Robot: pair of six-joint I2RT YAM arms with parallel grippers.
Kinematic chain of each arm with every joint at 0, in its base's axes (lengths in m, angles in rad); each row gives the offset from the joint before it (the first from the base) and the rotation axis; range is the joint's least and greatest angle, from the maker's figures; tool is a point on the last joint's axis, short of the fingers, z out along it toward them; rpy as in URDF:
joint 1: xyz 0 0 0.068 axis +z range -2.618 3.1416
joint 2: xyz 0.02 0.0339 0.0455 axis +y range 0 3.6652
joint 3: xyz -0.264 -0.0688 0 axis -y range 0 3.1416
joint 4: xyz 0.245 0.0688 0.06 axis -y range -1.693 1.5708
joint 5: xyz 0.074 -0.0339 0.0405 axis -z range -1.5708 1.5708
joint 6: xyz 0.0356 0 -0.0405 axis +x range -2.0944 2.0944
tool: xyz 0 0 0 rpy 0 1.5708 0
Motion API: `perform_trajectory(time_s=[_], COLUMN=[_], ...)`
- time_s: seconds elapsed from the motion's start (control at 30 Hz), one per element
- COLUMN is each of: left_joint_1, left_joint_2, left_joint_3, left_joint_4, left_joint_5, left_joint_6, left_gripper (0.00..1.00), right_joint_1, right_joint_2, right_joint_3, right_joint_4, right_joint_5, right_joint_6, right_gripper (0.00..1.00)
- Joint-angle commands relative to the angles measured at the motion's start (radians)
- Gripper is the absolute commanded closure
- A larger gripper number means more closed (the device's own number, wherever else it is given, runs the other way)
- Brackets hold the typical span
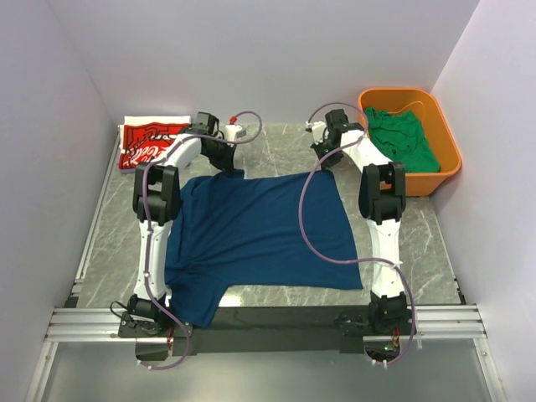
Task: Fold and stack the t-shirts
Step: Fold the tshirt
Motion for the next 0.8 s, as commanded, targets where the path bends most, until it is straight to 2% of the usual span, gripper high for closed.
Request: perform_trajectory(time_s=[0.0, 0.1, 0.2, 0.3, 0.4, 0.43, 0.5, 0.53, 0.57, 0.63, 0.67, 0.77], left_joint_1=[0.057, 0.112, 0.133, 0.133, 0.131, 0.131, 0.13, 0.128, 0.126, 0.117, 0.117, 0.125], left_joint_2=[-0.124, -0.239, -0.34, -0.46, -0.607, -0.647, -0.769, -0.814, -0.899, -0.98, -1.05, -1.162], left_joint_3=[0.059, 0.029, -0.01, -0.117, -0.314, -0.433, -0.569, -0.712, -0.784, -0.979, -1.035, -1.149], left_joint_4=[0.073, 0.139, 0.09, -0.019, -0.131, -0.168, -0.272, -0.3, -0.359, -0.396, -0.407, -0.429], left_joint_5=[0.025, 0.072, 0.141, 0.215, 0.23, 0.229, 0.217, 0.197, 0.183, 0.123, 0.106, 0.082], left_joint_6=[-0.061, -0.097, -0.01, 0.115, 0.259, 0.303, 0.461, 0.51, 0.616, 0.694, 0.748, 0.753], left_gripper=[0.99, 0.99, 0.99, 0.99, 0.99, 0.99, 0.99, 0.99, 0.99, 0.99, 0.82, 0.48], right_joint_1=[-0.031, -0.048, -0.055, -0.054, -0.052, -0.052, -0.052, -0.049, -0.049, -0.04, -0.038, -0.029], right_joint_2=[-0.143, -0.247, -0.347, -0.414, -0.477, -0.515, -0.549, -0.578, -0.592, -0.635, -0.651, -0.7], right_joint_3=[-0.056, -0.122, -0.187, -0.245, -0.331, -0.362, -0.457, -0.516, -0.549, -0.616, -0.689, -0.799], right_joint_4=[0.02, 0.055, 0.042, -0.016, -0.05, -0.053, -0.081, -0.096, -0.112, -0.136, -0.132, -0.113], right_joint_5=[-0.022, -0.032, -0.067, -0.104, -0.123, -0.123, -0.126, -0.127, -0.13, -0.117, -0.103, -0.075], right_joint_6=[-0.013, -0.024, -0.065, -0.123, -0.182, -0.196, -0.255, -0.275, -0.298, -0.358, -0.372, -0.414], right_gripper=[1.0, 1.0, 1.0, 1.0, 1.0, 1.0, 1.0, 1.0, 1.0, 1.0, 1.0, 1.0])
